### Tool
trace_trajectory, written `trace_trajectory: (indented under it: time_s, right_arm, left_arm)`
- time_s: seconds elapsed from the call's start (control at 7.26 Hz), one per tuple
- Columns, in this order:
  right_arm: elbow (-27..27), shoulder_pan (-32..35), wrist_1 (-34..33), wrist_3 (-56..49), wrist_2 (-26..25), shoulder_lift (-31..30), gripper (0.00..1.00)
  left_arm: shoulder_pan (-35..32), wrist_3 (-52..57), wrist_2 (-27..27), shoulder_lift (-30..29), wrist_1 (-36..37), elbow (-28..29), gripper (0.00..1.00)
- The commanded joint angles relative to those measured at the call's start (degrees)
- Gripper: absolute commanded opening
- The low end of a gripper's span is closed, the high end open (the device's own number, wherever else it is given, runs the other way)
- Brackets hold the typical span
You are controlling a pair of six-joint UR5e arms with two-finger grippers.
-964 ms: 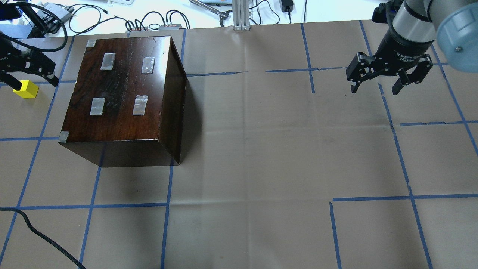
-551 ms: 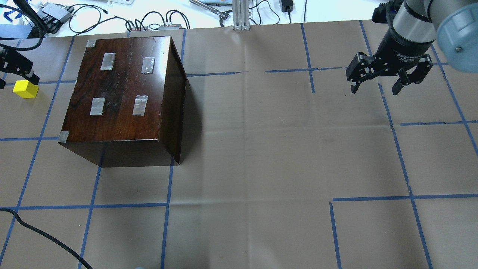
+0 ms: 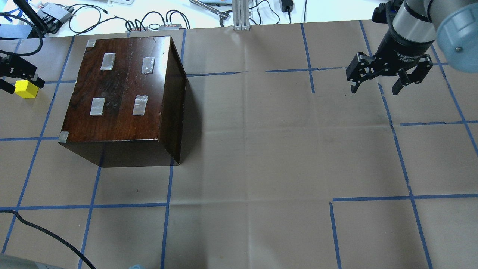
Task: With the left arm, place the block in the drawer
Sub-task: 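Lower the left gripper to the white drawer handle and grasp it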
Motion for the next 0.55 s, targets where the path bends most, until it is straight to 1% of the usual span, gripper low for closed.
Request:
trace_trajectory:
  time_s: [0.0,0.14,0.41]
  right_arm:
    - [0.0,0.0,0.0,0.0,0.0,0.0,1.00]
    - [0.0,0.0,0.0,0.0,0.0,0.0,1.00]
    - [0.0,0.0,0.0,0.0,0.0,0.0,1.00]
  left_arm:
    - [0.0,0.0,-2.3,-2.4,0.3,0.1,0.99]
    - [0.1,0.3,-4.9,-3.2,0.5,0.0,0.99]
    - [0.1,0.4,-5.1,-5.6,1.5,-0.1,0.98]
